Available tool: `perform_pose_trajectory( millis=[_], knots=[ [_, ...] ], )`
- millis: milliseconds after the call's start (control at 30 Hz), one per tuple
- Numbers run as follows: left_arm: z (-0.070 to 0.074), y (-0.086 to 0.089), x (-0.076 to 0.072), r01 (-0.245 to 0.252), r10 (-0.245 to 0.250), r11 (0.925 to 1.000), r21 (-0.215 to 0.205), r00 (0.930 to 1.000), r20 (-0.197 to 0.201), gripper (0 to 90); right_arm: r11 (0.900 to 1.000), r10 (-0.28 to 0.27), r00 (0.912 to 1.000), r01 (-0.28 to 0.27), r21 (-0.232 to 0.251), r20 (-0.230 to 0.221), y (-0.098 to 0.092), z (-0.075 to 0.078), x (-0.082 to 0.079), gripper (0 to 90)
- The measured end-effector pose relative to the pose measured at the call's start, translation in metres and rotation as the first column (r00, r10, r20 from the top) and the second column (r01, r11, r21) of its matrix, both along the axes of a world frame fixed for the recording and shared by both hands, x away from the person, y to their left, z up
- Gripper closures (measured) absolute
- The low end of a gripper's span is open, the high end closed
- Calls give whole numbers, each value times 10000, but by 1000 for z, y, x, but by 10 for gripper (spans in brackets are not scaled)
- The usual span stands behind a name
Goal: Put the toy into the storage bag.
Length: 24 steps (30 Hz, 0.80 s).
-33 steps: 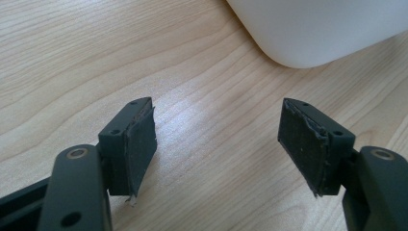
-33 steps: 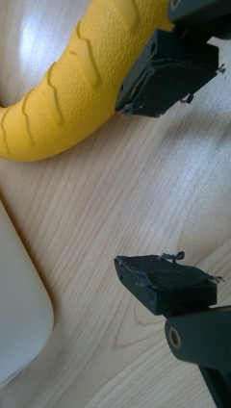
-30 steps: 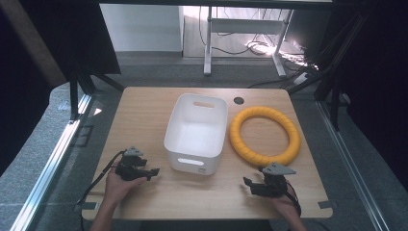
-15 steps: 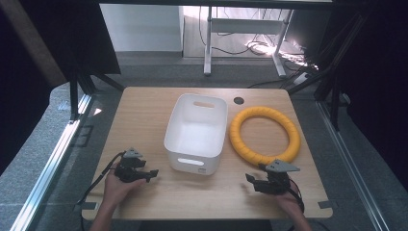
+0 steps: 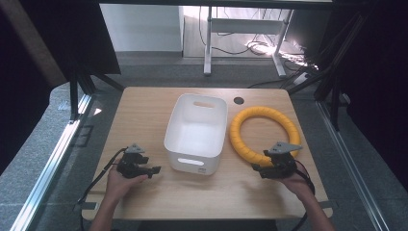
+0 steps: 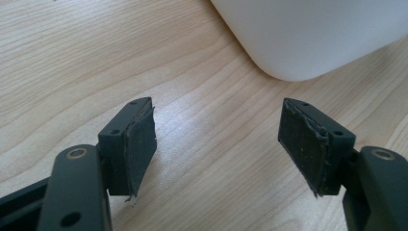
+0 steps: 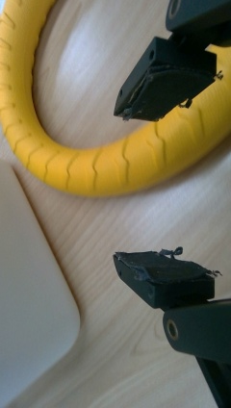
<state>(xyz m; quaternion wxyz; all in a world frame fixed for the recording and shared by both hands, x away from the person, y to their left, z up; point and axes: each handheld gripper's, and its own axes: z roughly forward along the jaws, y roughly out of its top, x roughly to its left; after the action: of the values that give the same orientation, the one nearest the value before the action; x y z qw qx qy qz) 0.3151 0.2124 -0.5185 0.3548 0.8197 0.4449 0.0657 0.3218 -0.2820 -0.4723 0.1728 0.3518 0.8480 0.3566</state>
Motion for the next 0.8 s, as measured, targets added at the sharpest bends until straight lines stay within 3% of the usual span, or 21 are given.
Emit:
perform_pose_trajectory(
  millis=[133, 200, 233, 267, 300, 433, 467, 500, 533, 633, 700, 800],
  knots=[
    [2, 2, -3, -72, 72, 9999, -111, 10000, 2, 297, 9972, 135, 9980, -179, -727, -614, 4, 7, 22, 224],
    [2, 1, -3, -36, 36, 10000, -93, 10000, 14, 297, 9963, 143, 9970, -206, -835, -759, 5, 8, 25, 221],
    [1, 1, -4, -27, 27, 10000, -52, 10000, -24, 297, 9899, 313, 9945, -446, -1343, -1000, 8, 11, 33, 220],
    [1, 1, -4, -27, 27, 10000, -52, 10000, -24, 297, 9899, 313, 9945, -446, -1343, -1000, 8, 11, 33, 220],
    [0, 0, -5, -17, 17, 10000, -15, 10000, -47, 297, 9815, 575, 9893, -806, -1735, -1340, 11, 12, 40, 223],
    [0, 0, -7, -24, 24, 10000, -46, 10000, -64, 297, 9536, 769, 9759, -1319, -2708, -2044, 20, 7, 54, 230],
    [0, 0, -7, -24, 24, 10000, -46, 10000, -64, 297, 9536, 769, 9759, -1319, -2708, -2044, 20, 7, 54, 230],
    [-1, 0, -7, -59, 59, 10000, -29, 10000, -80, 297, 9394, 763, 9681, -1500, -3082, -2386, 24, 3, 61, 240],
    [-1, 0, -7, -59, 59, 10000, -29, 10000, -80, 297, 9394, 763, 9681, -1500, -3082, -2386, 24, 3, 61, 240],
    [-2, 0, -5, -56, 56, 10000, -9, 9999, -90, 297, 9210, 879, 9524, -1894, -3405, -2920, 30, -5, 70, 268],
    [-2, 1, -5, -70, 70, 10000, -12, 9999, -94, 297, 9158, 926, 9433, -2063, -3445, -3187, 32, -9, 73, 292],
    [-3, 1, -5, 6, -6, 10000, 3, 10000, -80, 295, 8938, 1133, 9227, -2566, -3678, -3685, 36, -15, 76, 318]
  ],
)
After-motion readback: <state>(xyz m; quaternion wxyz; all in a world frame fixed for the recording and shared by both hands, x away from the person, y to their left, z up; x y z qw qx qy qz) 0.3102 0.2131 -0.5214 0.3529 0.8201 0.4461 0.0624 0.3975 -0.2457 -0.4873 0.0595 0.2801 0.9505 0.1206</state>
